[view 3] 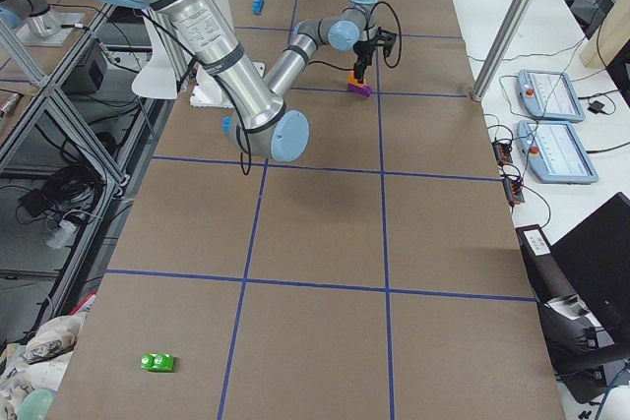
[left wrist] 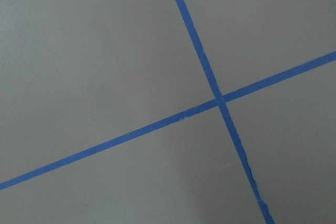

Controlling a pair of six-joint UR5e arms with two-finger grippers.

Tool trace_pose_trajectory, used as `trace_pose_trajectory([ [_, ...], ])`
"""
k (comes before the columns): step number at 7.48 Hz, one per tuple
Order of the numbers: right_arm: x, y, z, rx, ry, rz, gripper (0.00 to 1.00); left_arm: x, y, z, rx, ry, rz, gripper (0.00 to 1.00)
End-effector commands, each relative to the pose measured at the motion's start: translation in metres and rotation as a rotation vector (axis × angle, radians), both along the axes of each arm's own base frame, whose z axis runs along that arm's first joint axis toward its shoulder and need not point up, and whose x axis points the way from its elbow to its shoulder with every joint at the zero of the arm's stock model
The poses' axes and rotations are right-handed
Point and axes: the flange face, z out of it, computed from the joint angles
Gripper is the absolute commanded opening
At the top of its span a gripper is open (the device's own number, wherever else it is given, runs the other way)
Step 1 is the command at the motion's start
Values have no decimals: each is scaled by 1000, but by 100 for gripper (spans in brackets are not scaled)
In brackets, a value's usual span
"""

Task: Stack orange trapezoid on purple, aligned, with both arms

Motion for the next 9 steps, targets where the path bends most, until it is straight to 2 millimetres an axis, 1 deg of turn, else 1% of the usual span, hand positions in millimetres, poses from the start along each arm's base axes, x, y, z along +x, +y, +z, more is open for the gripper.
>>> trace_pose_trajectory([
  [1,132,-29,100,69,51,-89,100,-86,-2,44,39,-13,22,100],
  [2,209,-47,161,130,96,-156,100,-126,4,72,58,-33,43,100],
  [3,284,-61,218,173,125,-217,100,-163,15,98,26,-44,5,100],
  [4,354,-74,281,176,101,-262,100,-195,30,122,-23,-30,-47,100],
  [5,402,-53,342,159,114,-280,100,-208,32,124,-37,-26,-81,100],
  [6,426,-31,379,149,134,-267,100,-233,33,125,-42,-39,-130,100],
  [7,443,-24,414,118,183,-243,100,-273,48,144,-64,-30,-196,100],
  [8,446,-6,433,148,187,-240,100,-277,57,155,-44,-29,-202,100],
  [9,459,7,441,186,181,-218,100,-276,79,188,-89,-32,-200,100],
])
